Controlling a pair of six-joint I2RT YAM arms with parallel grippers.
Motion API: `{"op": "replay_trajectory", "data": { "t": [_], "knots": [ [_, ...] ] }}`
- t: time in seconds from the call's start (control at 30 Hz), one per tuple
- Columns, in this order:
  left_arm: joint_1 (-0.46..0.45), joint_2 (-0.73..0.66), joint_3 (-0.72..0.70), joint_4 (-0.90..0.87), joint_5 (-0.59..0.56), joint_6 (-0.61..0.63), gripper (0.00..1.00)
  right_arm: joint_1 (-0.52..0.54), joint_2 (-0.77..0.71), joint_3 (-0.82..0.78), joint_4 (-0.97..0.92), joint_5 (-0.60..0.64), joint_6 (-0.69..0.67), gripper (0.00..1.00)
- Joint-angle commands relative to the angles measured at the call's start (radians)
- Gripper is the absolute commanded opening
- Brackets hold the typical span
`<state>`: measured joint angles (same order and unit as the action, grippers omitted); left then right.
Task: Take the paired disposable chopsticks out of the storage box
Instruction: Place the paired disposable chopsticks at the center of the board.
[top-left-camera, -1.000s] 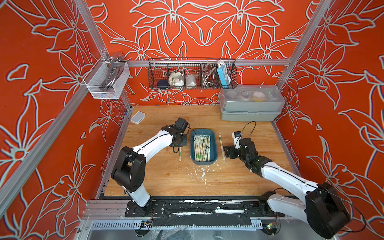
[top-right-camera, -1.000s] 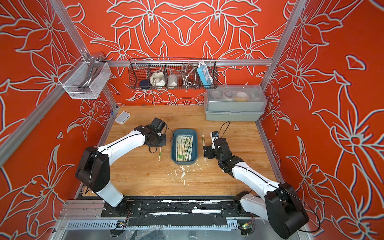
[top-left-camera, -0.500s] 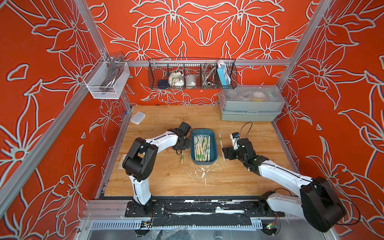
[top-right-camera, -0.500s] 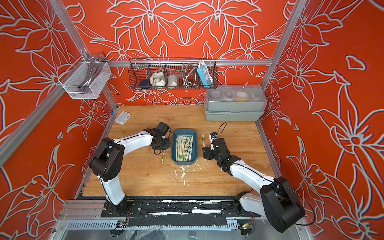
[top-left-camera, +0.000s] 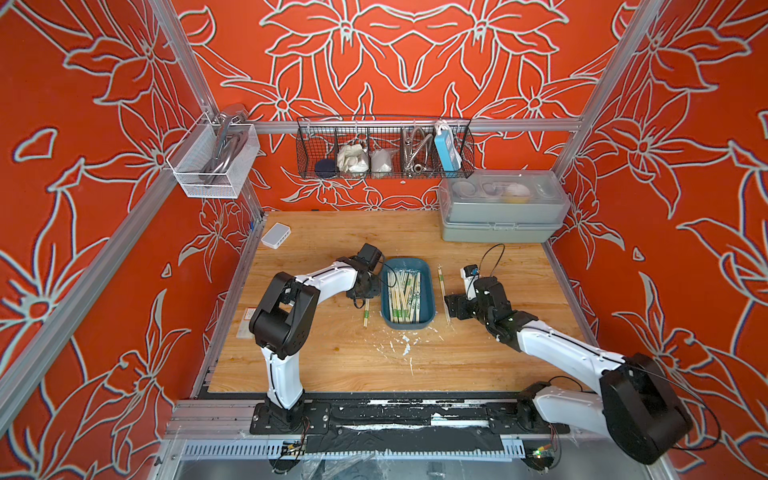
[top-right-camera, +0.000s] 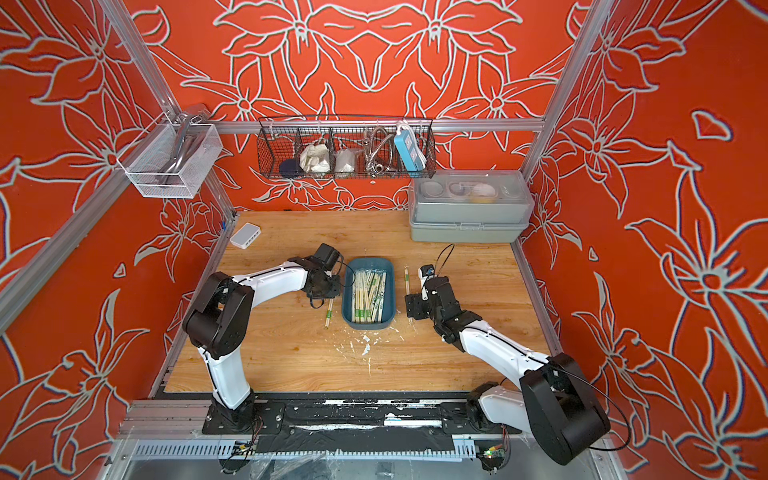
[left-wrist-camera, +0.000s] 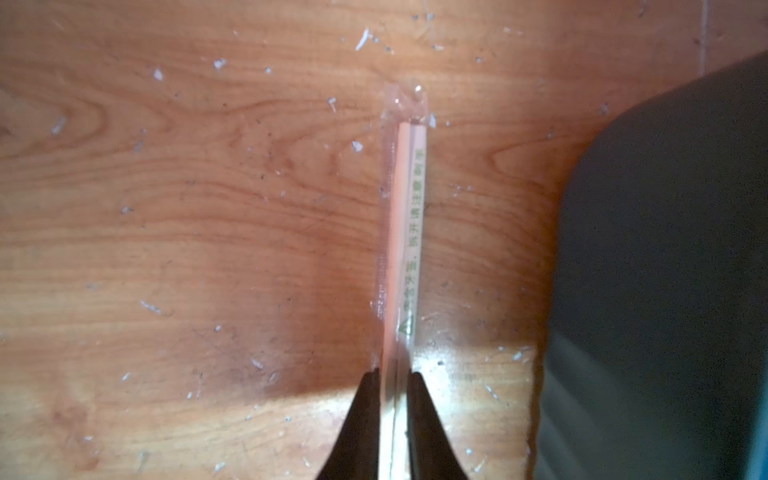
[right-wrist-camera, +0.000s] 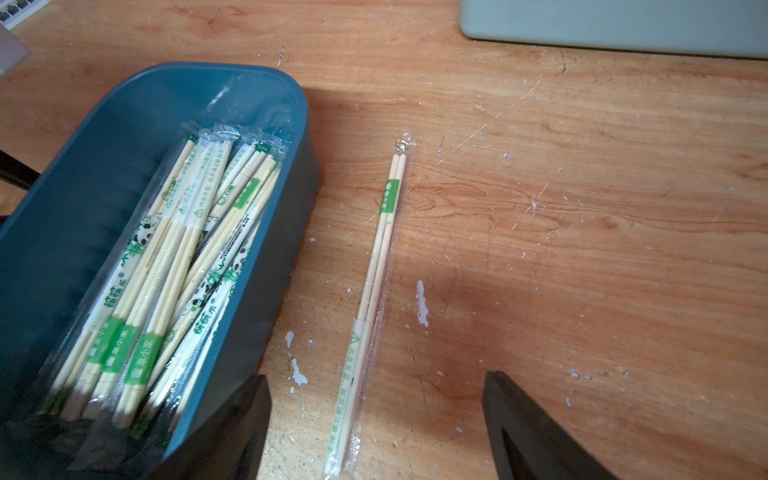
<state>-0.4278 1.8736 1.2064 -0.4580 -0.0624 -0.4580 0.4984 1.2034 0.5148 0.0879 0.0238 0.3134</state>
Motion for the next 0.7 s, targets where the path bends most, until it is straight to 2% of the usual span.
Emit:
{"op": "replay_trajectory", "data": {
  "t": [0.0,0.37,0.5,0.67],
  "knots": [
    [0.005,0.012,0.005,-0.004,-0.01,-0.012,0.21,0.008,-0.016,0.024,0.001,-0.01,0.009,0.85],
    [0.004,-0.109,-0.056,0.022,-0.009,-0.031,0.27,0.008,-0.026,0.019,0.005,-0.008,0.005,0.85],
    [0.002,-0.225,-0.13,0.061,-0.026,-0.031,0.34,0.008,-0.055,-0.001,0.023,-0.013,-0.005,0.85],
    [-0.011,-0.458,-0.297,0.163,-0.085,-0.027,0.44,0.022,-0.109,-0.013,0.022,-0.009,-0.019,0.84]
  ]
}}
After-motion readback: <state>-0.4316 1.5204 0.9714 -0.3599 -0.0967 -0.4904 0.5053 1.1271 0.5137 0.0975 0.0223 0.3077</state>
